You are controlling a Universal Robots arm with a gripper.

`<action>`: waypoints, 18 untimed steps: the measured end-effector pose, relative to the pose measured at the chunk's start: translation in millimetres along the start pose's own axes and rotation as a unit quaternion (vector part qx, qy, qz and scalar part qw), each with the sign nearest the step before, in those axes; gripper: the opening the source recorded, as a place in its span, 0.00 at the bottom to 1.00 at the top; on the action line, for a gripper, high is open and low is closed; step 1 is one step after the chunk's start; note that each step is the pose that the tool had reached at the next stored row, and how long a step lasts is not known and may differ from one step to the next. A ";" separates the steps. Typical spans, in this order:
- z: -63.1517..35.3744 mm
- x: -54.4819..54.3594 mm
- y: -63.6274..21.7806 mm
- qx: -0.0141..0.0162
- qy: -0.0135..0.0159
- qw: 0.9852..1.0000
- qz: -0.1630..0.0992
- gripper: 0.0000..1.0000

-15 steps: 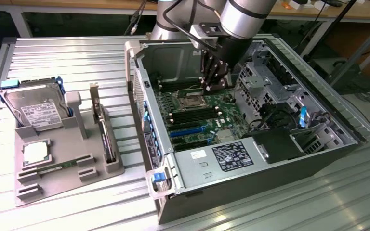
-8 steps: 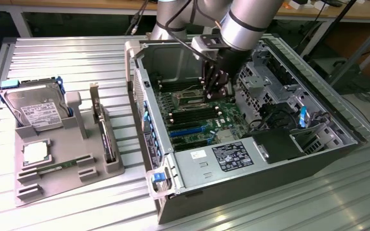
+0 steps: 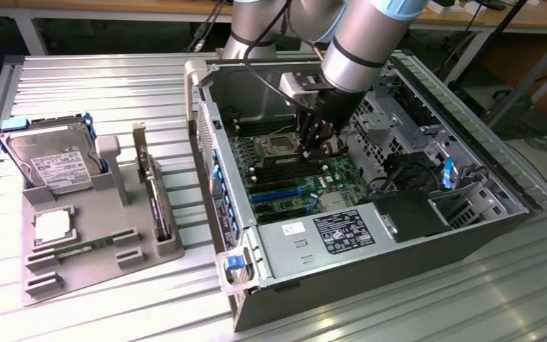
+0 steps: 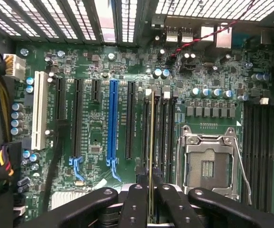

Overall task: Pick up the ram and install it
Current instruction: 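Insert the ram into the slot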

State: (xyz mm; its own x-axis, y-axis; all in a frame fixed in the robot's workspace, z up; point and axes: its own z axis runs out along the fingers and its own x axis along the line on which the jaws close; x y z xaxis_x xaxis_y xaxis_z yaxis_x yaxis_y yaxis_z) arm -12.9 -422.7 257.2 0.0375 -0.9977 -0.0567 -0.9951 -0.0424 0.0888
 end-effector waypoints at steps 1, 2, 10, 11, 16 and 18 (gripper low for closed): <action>3.1 -0.2 -0.3 0.000 0.000 1.000 0.000 0.14; 3.4 -0.2 -0.3 0.000 0.000 1.000 0.000 0.14; 23.3 0.9 -1.6 0.000 0.000 1.000 0.000 0.14; 23.8 0.9 -1.6 0.000 0.000 1.000 0.000 0.14; 26.3 1.1 -1.8 0.000 0.000 1.000 0.000 0.14; 27.3 1.1 -2.1 0.000 0.000 1.000 0.000 0.14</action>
State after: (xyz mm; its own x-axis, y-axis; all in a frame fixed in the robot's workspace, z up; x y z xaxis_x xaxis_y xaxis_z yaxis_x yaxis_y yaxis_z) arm -13.2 -422.2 229.9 0.0377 -0.9977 -0.0566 -0.9951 -0.0426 0.0887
